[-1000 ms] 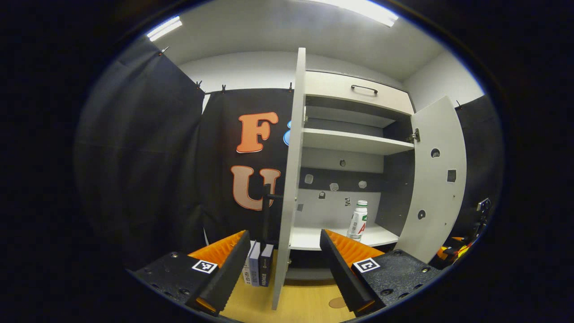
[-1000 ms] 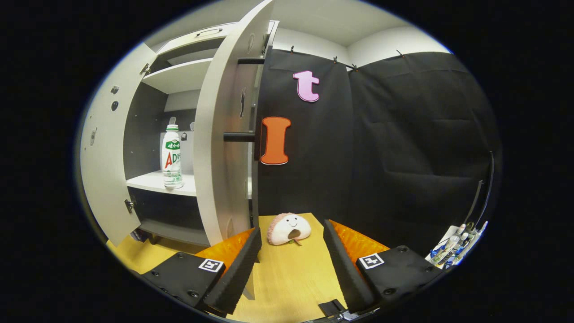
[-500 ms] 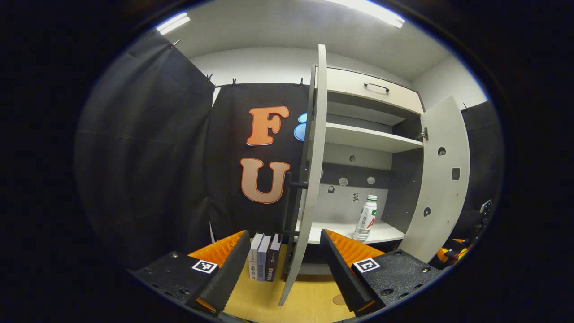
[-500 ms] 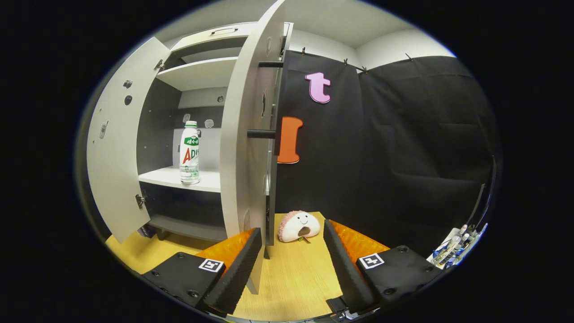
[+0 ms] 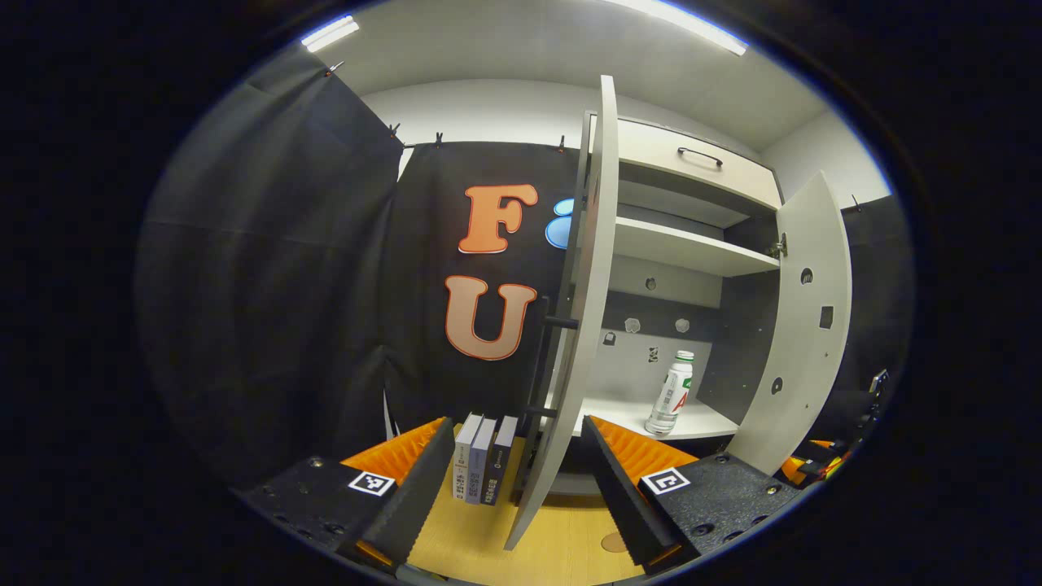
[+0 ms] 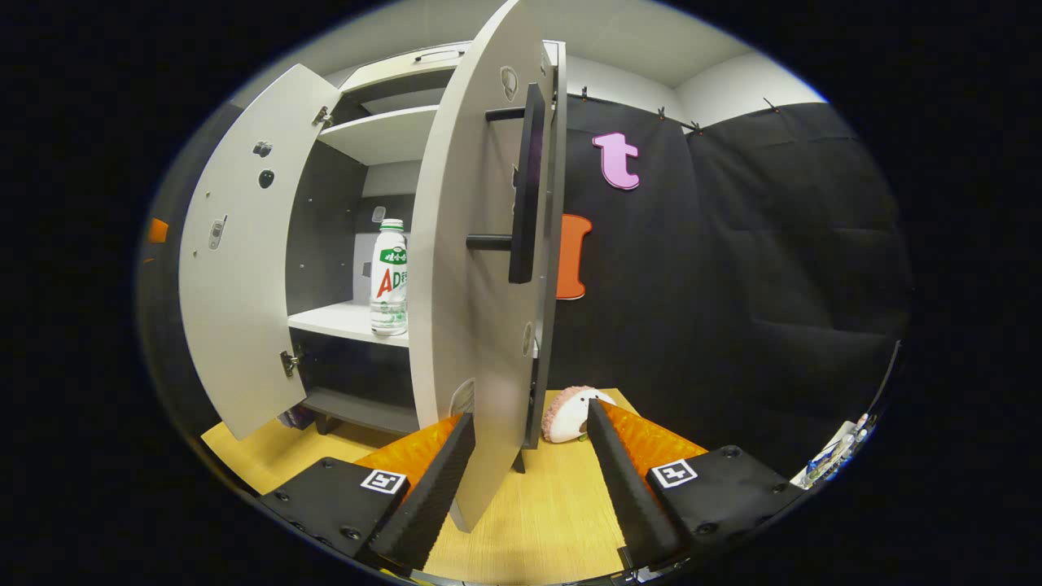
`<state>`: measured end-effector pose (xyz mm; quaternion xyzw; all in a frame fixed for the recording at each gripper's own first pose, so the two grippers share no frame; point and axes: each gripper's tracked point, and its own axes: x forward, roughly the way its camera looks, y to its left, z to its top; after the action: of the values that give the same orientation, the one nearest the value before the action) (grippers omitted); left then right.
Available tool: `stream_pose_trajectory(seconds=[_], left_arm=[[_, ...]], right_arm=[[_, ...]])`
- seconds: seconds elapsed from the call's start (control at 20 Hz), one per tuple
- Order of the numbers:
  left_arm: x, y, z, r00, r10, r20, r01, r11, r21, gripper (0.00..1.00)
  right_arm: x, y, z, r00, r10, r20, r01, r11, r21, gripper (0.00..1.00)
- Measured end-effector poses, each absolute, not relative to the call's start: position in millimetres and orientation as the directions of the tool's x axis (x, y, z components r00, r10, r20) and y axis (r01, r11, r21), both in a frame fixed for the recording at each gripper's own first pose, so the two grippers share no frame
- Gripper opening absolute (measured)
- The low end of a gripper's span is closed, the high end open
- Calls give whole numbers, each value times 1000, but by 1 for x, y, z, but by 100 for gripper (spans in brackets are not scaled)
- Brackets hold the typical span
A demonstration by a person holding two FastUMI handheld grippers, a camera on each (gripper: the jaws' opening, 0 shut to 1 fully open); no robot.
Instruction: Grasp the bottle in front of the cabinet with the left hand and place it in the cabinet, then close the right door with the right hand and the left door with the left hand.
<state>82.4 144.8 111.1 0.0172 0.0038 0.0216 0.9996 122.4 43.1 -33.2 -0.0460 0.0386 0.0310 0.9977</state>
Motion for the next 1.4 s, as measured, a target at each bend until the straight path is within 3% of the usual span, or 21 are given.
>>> stream_pose_trajectory(seconds=[0.05, 0.1, 0.15, 0.25, 0.3, 0.35, 0.4, 1.4], left_arm=[[82, 147, 110, 999, 48, -9, -48, 998, 35, 95], [83, 148, 111, 998, 54, -11, -54, 998, 36, 95], [82, 151, 110, 998, 61, -12, -60, 997, 38, 95], [82, 158, 108, 997, 73, -14, -73, 996, 44, 95], [82, 160, 108, 997, 80, -15, -80, 996, 46, 95], [83, 163, 107, 996, 86, -16, -85, 995, 47, 95], [83, 165, 105, 996, 91, -19, -90, 995, 47, 95], [119, 193, 58, 989, 127, -74, -124, 991, 45, 95]], right_arm=[[125, 48, -33, 994, 73, -80, -80, 993, -88, 87], [127, 52, -34, 993, 89, -81, -96, 991, -88, 87], [127, 57, -33, 991, 104, -81, -111, 990, -89, 93], [137, 67, -36, 989, 122, -79, -129, 987, -96, 93], [140, 70, -35, 989, 125, -78, -133, 986, -100, 87], [143, 73, -36, 989, 127, -79, -134, 985, -104, 87], [147, 76, -38, 989, 124, -83, -133, 985, -107, 93], [177, 130, -35, 975, 194, -104, -209, 966, -150, 95]])
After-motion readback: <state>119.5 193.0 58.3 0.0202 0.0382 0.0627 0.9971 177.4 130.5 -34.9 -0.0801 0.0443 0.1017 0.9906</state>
